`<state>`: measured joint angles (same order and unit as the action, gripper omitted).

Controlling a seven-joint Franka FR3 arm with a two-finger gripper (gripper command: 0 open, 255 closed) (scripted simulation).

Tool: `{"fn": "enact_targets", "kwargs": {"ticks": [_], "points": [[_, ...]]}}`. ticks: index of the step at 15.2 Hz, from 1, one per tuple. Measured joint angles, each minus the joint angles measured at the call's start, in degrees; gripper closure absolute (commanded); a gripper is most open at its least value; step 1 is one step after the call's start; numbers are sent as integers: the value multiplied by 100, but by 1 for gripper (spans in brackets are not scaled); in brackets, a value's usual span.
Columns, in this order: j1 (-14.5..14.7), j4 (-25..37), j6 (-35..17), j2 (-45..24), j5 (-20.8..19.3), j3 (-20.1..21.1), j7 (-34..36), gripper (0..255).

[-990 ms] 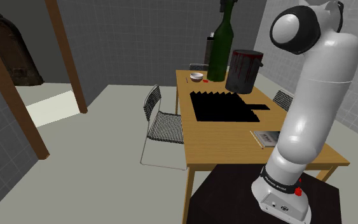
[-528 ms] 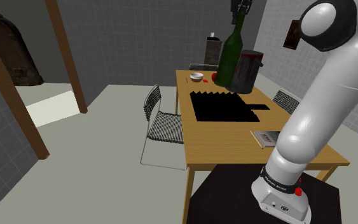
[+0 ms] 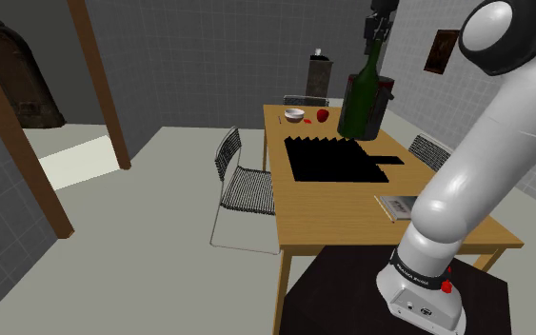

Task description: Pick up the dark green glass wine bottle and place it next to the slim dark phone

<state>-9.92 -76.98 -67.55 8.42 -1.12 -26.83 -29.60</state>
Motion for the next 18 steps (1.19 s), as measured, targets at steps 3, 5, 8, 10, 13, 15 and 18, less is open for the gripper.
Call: {"fn": "enact_targets", "kwargs": {"ticks": [3, 5, 8, 10, 13, 15, 18], "points": [[-143, -388, -349, 42, -61, -220, -372, 255], [-244, -524, -517, 7, -72, -386, -637, 255], [-428, -547, -736, -225, -2, -700, -1123, 255], [-541, -630, -907, -336, 39, -873, -1401, 255], [-721, -653, -1146, -617, 179, -1126, -1821, 255], [-893, -543, -1249, -899, 339, -1323, -2168, 255], [-1184, -383, -1415, -1362, 625, -1557, -2666, 255]]}}
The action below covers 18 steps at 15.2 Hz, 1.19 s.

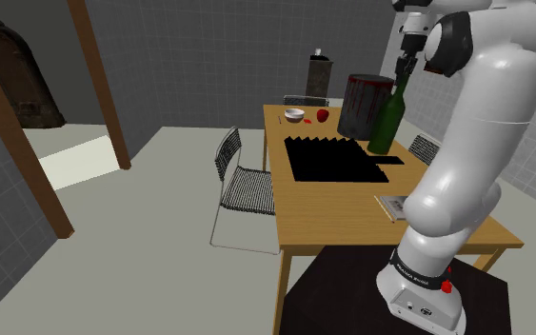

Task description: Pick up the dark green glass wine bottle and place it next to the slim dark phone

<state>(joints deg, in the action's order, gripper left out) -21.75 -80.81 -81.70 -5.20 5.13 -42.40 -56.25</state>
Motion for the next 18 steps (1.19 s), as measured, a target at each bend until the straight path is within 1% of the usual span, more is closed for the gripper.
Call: {"fn": "enact_targets", "kwargs": {"ticks": [2, 4, 5, 9, 10, 12, 15, 17, 18], "points": [[-238, 65, -142, -306, 199, -127, -345, 255], [-535, 317, -159, -697, 462, -223, -689, 255], [-625, 341, -215, -815, 542, -238, -790, 255], [-1264, 804, -277, -1541, 1018, -276, -1347, 255], [-1507, 1087, -224, -1826, 1196, -249, -1482, 255], [-1872, 1460, -186, -2230, 1437, -192, -1672, 255], [-2538, 2239, -25, -2901, 1800, -63, -1926, 255], [-3020, 2915, 130, -3404, 2037, 67, -2007, 255], [-3128, 3030, 136, -3514, 2085, 95, -2040, 255]]}}
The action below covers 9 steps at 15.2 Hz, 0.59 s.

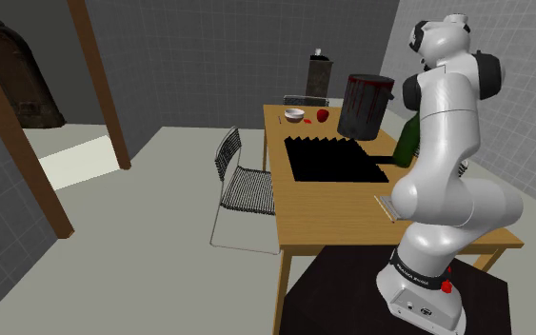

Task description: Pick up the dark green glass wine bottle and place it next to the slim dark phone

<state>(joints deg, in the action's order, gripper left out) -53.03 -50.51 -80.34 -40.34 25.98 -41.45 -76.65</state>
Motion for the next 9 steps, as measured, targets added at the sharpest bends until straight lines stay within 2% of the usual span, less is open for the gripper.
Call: {"fn": "enact_targets", "kwargs": {"ticks": [2, 9], "points": [[-45, -14, -98, -94, 38, 23, -34, 255], [330, -1019, -806, 112, -51, -54, -163, 255]]}}
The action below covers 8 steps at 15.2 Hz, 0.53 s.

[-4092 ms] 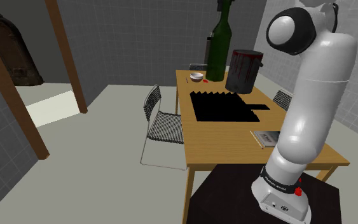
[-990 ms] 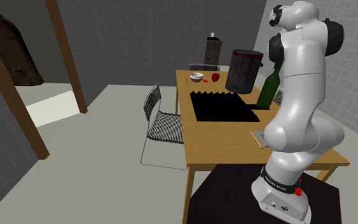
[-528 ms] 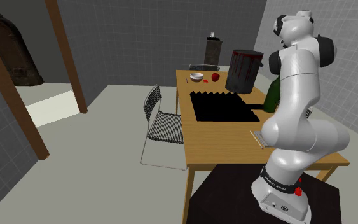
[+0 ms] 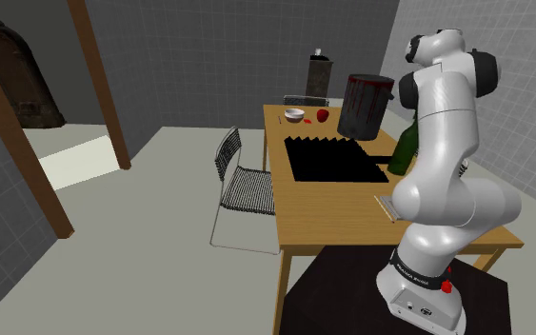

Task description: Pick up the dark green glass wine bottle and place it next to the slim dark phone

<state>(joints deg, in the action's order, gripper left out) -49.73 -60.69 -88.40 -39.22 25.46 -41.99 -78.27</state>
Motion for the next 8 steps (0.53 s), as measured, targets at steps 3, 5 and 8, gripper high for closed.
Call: {"fn": "enact_targets", "kwargs": {"ticks": [3, 5, 8], "points": [[96, -302, -243, 32, -10, -11, -42, 255], [119, -362, -294, 37, -11, -12, -45, 255], [115, -361, -301, 30, -7, -10, -46, 255]]}}
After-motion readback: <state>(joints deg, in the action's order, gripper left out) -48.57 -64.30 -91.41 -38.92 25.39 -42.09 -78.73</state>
